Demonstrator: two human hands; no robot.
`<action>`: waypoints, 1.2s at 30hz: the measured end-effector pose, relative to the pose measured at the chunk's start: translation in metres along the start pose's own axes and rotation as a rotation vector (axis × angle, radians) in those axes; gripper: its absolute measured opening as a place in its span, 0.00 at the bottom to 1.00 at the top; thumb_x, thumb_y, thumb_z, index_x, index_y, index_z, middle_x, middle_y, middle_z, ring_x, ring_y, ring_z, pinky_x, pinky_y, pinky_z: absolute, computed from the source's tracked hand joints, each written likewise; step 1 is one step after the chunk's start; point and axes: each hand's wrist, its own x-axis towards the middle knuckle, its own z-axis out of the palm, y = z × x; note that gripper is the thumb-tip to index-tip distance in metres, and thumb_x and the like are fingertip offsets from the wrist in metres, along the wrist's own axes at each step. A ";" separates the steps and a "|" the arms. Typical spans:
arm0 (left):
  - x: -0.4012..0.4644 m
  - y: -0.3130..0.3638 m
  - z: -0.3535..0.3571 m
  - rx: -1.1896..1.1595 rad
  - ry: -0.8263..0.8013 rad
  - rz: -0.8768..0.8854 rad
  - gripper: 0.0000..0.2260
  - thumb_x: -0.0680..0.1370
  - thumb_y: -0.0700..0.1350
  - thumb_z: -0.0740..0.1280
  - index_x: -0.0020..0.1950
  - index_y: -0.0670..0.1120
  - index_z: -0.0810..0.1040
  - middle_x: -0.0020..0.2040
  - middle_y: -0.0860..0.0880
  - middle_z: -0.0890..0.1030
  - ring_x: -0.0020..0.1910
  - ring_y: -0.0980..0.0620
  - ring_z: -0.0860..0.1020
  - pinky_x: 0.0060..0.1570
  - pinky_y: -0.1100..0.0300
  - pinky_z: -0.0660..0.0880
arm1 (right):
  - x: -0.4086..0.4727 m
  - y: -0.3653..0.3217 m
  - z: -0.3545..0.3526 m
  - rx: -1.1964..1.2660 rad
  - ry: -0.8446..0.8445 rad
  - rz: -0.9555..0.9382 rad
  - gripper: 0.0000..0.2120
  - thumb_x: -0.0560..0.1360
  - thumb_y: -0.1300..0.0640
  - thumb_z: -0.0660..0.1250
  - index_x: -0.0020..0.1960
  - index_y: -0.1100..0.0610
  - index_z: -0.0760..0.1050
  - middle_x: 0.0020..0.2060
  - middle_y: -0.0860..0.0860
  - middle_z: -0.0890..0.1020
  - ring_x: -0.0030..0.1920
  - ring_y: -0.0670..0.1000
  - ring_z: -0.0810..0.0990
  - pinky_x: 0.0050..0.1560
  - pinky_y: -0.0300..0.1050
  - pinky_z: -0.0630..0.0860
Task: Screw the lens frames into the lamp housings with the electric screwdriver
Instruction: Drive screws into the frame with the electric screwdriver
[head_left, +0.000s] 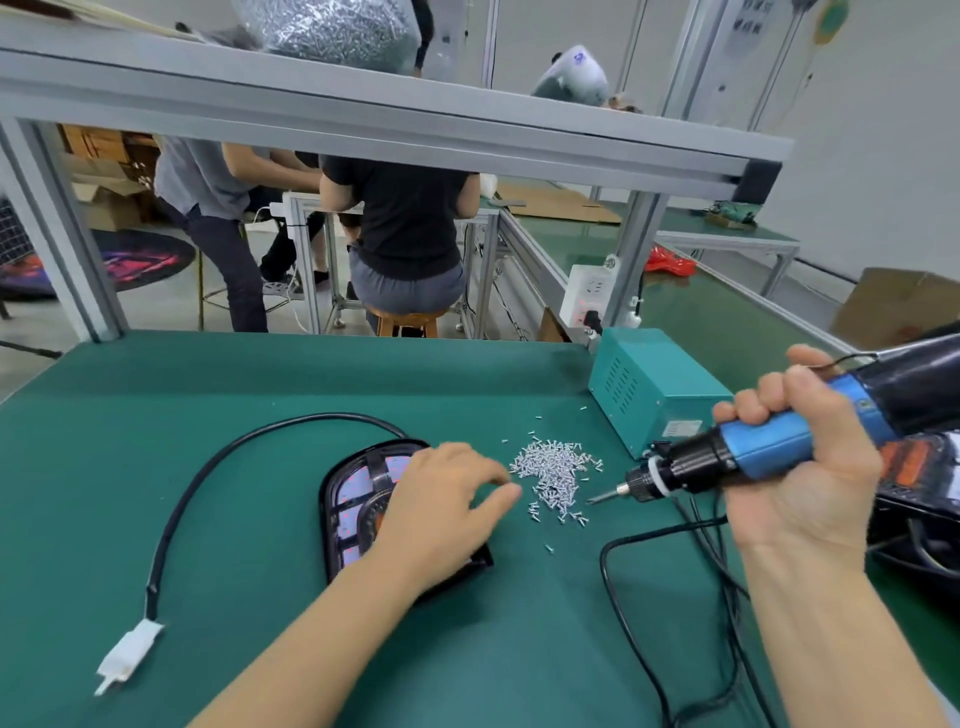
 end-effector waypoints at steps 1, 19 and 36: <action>0.005 -0.003 0.007 0.047 0.031 -0.070 0.14 0.79 0.53 0.61 0.39 0.48 0.77 0.35 0.52 0.74 0.46 0.48 0.73 0.50 0.56 0.66 | -0.001 -0.002 -0.003 -0.003 0.000 -0.001 0.05 0.72 0.61 0.61 0.46 0.52 0.72 0.27 0.44 0.71 0.29 0.43 0.70 0.37 0.36 0.72; 0.046 0.050 0.039 0.595 -0.424 0.257 0.10 0.73 0.36 0.64 0.49 0.47 0.82 0.45 0.48 0.81 0.48 0.46 0.72 0.50 0.53 0.55 | -0.009 -0.002 -0.004 -0.044 0.012 -0.017 0.07 0.70 0.63 0.62 0.46 0.54 0.72 0.26 0.46 0.71 0.28 0.45 0.71 0.38 0.39 0.72; 0.023 0.027 -0.007 -0.569 -0.058 -0.129 0.06 0.71 0.39 0.72 0.36 0.49 0.82 0.35 0.52 0.83 0.35 0.57 0.79 0.42 0.63 0.76 | -0.006 -0.009 0.004 0.106 0.024 0.021 0.06 0.71 0.61 0.61 0.45 0.53 0.72 0.27 0.44 0.71 0.28 0.43 0.70 0.37 0.37 0.73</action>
